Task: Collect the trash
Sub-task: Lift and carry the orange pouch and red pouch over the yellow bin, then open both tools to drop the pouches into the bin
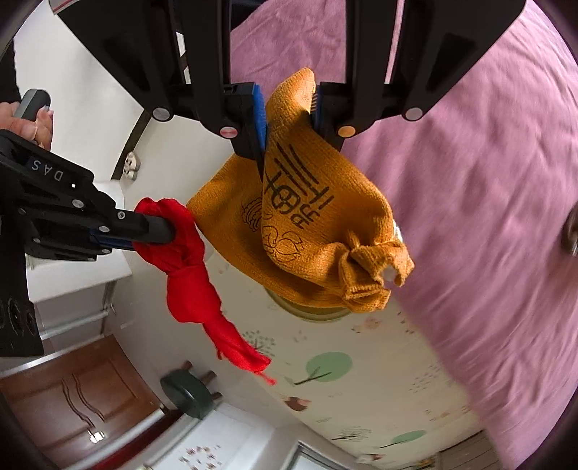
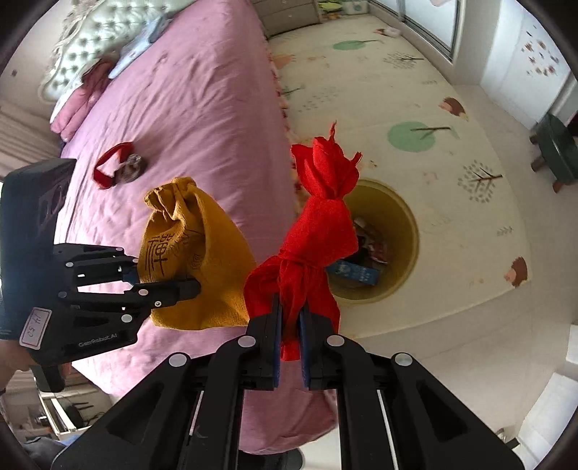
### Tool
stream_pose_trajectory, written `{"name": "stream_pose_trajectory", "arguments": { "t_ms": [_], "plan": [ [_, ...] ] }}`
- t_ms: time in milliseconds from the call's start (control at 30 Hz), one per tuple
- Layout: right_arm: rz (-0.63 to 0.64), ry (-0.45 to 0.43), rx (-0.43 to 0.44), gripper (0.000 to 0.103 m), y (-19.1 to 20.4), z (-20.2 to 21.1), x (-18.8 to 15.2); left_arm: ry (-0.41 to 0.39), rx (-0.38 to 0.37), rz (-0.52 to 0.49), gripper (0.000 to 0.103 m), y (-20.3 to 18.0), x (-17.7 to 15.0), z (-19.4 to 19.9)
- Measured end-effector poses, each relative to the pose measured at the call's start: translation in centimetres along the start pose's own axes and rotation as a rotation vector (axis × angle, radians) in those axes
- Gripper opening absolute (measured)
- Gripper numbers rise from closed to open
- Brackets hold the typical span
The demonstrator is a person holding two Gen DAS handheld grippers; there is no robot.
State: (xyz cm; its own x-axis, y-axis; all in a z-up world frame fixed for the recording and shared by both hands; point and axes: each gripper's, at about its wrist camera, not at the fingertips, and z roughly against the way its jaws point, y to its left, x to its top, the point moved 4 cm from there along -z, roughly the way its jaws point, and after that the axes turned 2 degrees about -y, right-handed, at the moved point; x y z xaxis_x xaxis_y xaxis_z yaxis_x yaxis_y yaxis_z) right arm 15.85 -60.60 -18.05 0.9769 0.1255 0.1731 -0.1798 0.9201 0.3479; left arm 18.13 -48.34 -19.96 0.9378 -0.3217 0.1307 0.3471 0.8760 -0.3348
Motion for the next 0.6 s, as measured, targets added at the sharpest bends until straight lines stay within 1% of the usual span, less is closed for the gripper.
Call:
{"name": "stream_pose_trajectory", "arguments": {
  "t_ms": [133, 233, 333, 500, 533, 567, 600],
  "plan": [
    [-0.033, 0.005, -0.013, 0.008, -2.6, -0.4, 0.5, 0.029, 0.001, -0.045, 0.019, -1.2, 2.2, -1.9],
    [-0.063, 0.009, -0.011, 0.008, -4.3, -1.0, 1.1, 0.046, 0.000, -0.052, 0.019, -1.5, 3.5, -3.0],
    [-0.076, 0.014, -0.013, 0.008, -5.4, -1.6, 1.6, 0.063, -0.016, -0.044, 0.019, -1.3, 4.8, -4.2],
    [-0.084, 0.015, -0.012, 0.009, -6.5, -2.2, 2.7, 0.083, -0.015, -0.061, 0.020, -1.4, 6.7, -5.6],
    [-0.085, 0.014, -0.012, 0.010, -6.6, -2.3, 2.9, 0.084, -0.021, -0.061, 0.021, -1.3, 6.9, -5.6],
    [-0.087, 0.011, -0.011, 0.011, -6.8, -2.3, 3.1, 0.088, -0.023, -0.062, 0.024, -1.3, 7.1, -5.7],
    [-0.090, 0.007, -0.009, 0.015, -6.9, -2.3, 3.3, 0.089, -0.015, -0.062, 0.025, -1.2, 7.2, -5.6]
  ]
}}
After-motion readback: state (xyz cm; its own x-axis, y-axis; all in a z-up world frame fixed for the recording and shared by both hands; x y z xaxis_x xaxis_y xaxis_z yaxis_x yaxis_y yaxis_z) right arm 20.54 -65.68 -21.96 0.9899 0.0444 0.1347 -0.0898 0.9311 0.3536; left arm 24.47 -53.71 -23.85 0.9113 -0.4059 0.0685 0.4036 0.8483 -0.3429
